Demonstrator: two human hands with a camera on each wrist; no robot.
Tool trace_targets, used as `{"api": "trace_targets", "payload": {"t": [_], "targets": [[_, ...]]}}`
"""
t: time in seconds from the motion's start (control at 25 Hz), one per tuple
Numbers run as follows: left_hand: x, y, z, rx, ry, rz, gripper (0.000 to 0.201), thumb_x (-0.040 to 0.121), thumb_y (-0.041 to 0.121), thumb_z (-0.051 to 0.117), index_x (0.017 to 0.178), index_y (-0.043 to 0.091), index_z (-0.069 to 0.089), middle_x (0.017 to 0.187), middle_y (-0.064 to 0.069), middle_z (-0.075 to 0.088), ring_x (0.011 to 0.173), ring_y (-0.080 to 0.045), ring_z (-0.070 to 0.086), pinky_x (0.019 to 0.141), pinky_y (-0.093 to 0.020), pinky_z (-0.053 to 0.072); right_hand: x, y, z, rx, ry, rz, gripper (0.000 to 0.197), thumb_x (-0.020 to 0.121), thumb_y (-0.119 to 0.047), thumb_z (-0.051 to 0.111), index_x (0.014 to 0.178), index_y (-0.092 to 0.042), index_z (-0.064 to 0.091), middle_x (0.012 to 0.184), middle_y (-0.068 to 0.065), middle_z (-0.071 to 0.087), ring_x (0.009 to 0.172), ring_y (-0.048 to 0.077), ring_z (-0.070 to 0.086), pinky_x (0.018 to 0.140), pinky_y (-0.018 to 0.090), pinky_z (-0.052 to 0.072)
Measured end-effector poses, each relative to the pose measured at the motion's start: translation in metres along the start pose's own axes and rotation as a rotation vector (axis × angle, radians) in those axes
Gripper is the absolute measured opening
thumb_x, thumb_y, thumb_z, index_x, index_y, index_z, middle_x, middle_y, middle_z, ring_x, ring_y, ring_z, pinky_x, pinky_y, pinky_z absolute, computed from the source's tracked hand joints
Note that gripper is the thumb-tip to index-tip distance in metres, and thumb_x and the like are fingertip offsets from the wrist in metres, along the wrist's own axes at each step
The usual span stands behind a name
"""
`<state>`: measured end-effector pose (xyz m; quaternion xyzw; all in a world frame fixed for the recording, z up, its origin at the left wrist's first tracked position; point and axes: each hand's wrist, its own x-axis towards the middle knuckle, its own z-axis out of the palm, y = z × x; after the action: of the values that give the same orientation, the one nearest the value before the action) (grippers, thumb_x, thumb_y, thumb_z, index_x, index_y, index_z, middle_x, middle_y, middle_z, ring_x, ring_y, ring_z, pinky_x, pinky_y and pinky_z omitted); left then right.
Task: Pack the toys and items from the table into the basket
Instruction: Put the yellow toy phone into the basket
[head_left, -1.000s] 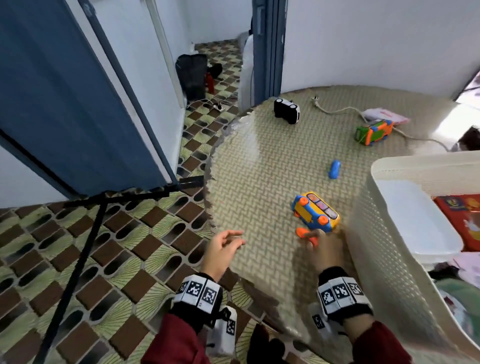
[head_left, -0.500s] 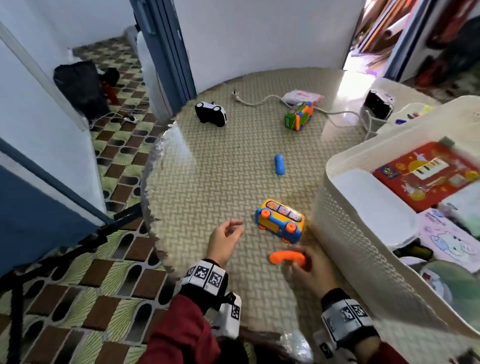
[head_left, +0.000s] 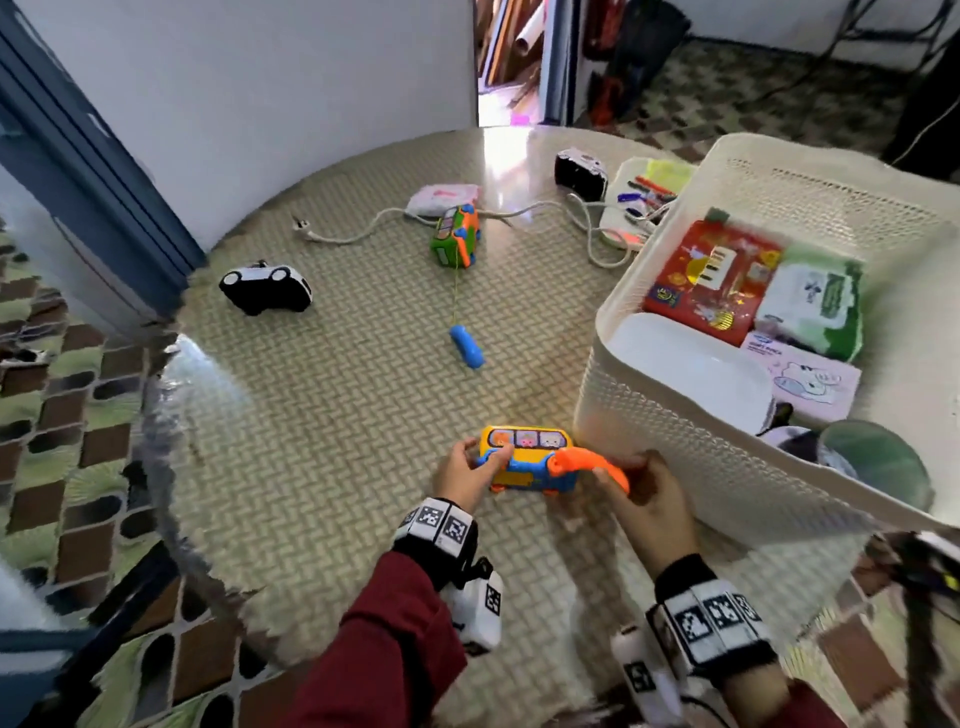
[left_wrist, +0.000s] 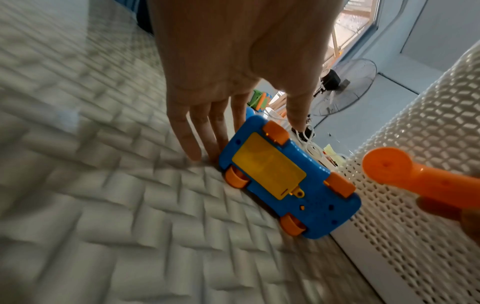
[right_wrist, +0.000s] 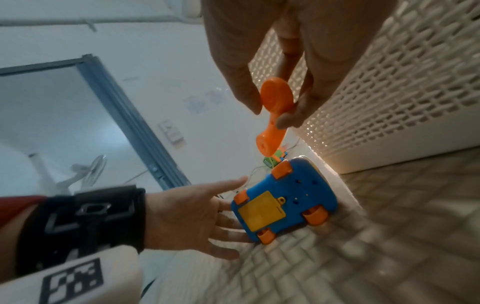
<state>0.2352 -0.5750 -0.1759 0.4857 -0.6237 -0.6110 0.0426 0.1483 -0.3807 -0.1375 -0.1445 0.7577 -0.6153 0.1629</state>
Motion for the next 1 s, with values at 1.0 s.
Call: {"api": "trace_targets", "payload": {"t": [1.0], "targets": [[-0.099, 0.101, -0.062, -0.047, -0.012, 0.821, 0.060, 0.063, 0.025, 0.089, 0.109, 0.033, 0.051, 0.113, 0.004, 0.057, 0.100, -0.009, 0.062, 0.078, -0.023, 0.054, 0.026, -0.119, 0.053, 0.223, -0.097, -0.228, 0.022, 0.081, -0.015, 0.072, 0.099, -0.026, 0.070, 0.090, 0.011, 0.071, 0.084, 0.020, 0.065, 0.077, 0.037, 0.056]]}}
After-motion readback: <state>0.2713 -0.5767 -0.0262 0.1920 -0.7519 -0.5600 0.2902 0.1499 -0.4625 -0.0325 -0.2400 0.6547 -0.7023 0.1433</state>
